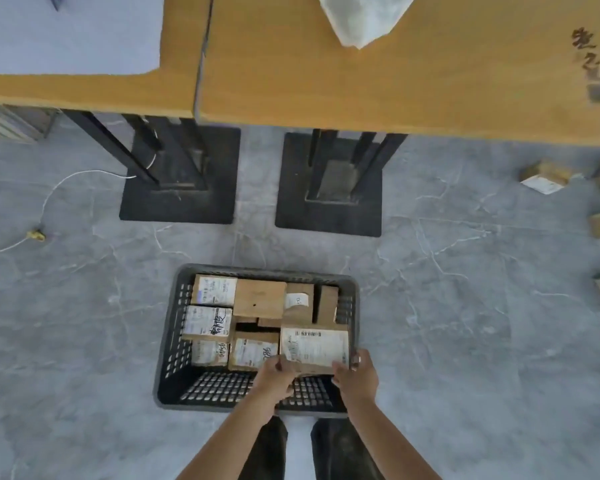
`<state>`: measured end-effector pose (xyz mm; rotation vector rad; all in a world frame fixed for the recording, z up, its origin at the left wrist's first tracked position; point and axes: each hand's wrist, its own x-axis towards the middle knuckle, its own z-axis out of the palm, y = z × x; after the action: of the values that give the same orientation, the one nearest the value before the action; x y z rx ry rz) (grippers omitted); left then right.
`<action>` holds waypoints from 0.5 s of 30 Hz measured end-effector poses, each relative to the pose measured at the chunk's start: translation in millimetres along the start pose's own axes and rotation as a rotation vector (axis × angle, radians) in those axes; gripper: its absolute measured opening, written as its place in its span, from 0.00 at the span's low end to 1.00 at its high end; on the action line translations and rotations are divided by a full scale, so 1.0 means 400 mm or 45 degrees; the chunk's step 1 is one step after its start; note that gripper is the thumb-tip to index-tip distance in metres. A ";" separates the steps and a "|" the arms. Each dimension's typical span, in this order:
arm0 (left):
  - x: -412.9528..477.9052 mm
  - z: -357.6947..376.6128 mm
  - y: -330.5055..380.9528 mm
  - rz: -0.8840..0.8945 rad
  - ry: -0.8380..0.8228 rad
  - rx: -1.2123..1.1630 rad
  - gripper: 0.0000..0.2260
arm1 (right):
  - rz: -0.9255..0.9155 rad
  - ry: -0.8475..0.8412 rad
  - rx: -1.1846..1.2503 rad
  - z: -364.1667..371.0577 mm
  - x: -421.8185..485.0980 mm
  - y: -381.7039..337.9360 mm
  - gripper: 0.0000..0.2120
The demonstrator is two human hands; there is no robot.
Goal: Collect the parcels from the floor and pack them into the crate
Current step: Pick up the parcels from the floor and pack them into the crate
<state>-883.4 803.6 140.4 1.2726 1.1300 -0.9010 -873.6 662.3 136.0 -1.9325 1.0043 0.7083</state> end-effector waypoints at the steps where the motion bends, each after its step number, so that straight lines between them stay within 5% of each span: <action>1: 0.061 0.004 0.007 0.023 -0.023 0.012 0.15 | -0.006 0.012 0.020 0.034 0.060 0.006 0.17; 5: 0.242 0.028 0.055 0.073 -0.050 -0.077 0.14 | 0.007 0.143 0.133 0.159 0.260 0.017 0.16; 10: 0.391 0.048 0.060 0.213 0.015 0.259 0.20 | 0.155 0.320 0.374 0.267 0.426 0.044 0.13; 15: 0.426 0.036 0.024 0.075 -0.051 0.450 0.19 | 0.308 0.014 0.403 0.287 0.505 0.087 0.20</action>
<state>-831.2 804.7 -22.9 1.5573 0.9223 -1.1104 -809.6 672.1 -89.7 -1.5602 1.2884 0.6283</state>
